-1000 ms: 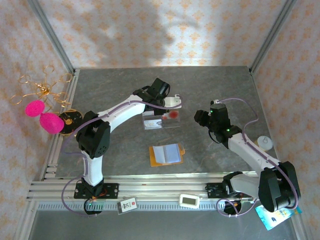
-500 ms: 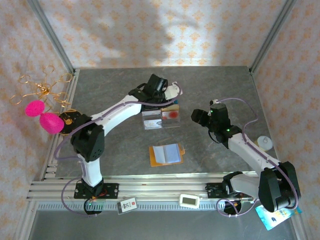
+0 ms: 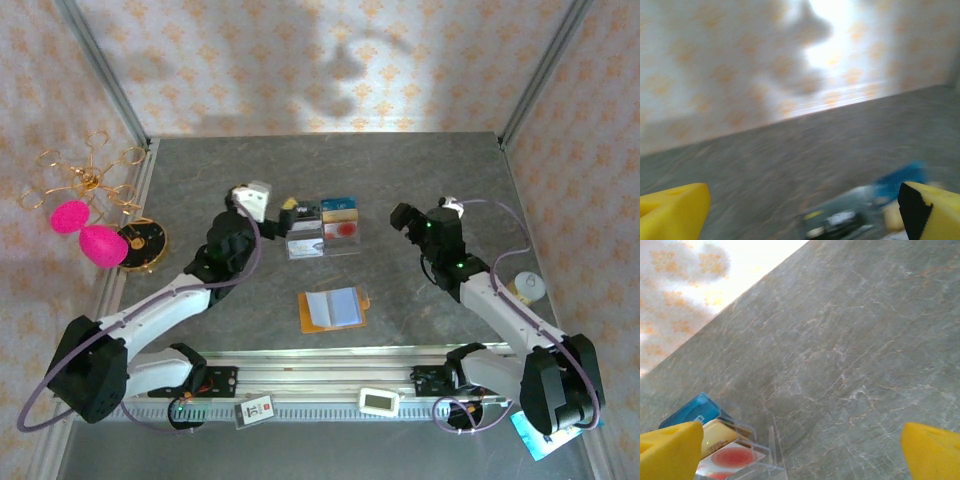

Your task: Take the credit cards out of the card holder

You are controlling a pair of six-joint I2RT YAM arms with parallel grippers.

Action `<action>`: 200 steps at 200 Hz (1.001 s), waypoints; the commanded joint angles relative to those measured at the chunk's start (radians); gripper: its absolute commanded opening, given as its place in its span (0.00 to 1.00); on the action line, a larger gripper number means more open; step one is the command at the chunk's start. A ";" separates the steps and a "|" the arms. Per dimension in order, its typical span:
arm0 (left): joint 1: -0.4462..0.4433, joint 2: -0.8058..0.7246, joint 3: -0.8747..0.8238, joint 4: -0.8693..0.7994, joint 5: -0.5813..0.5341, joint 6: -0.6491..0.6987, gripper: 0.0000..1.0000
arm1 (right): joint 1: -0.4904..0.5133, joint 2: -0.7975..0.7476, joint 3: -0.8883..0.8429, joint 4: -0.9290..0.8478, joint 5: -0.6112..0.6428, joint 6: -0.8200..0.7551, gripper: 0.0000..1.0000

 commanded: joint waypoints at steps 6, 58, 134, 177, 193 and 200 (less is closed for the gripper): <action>0.201 -0.020 -0.033 0.022 -0.206 -0.130 0.99 | -0.004 0.018 -0.015 -0.013 0.135 0.085 1.00; 0.341 0.178 -0.274 0.523 -0.279 0.052 1.00 | -0.004 0.010 -0.039 0.018 0.160 0.110 1.00; 0.391 0.221 -0.198 0.266 -0.325 -0.142 1.00 | -0.004 -0.138 -0.128 0.175 0.273 -0.008 1.00; 0.399 0.322 -0.367 0.709 -0.088 -0.057 1.00 | -0.005 -0.138 -0.216 0.406 0.189 -0.180 1.00; 0.401 0.396 -0.447 0.957 -0.108 -0.054 1.00 | -0.004 -0.140 -0.234 0.446 0.233 -0.254 1.00; 0.403 0.384 -0.441 0.942 -0.107 -0.057 1.00 | -0.003 -0.141 -0.242 0.467 0.264 -0.288 1.00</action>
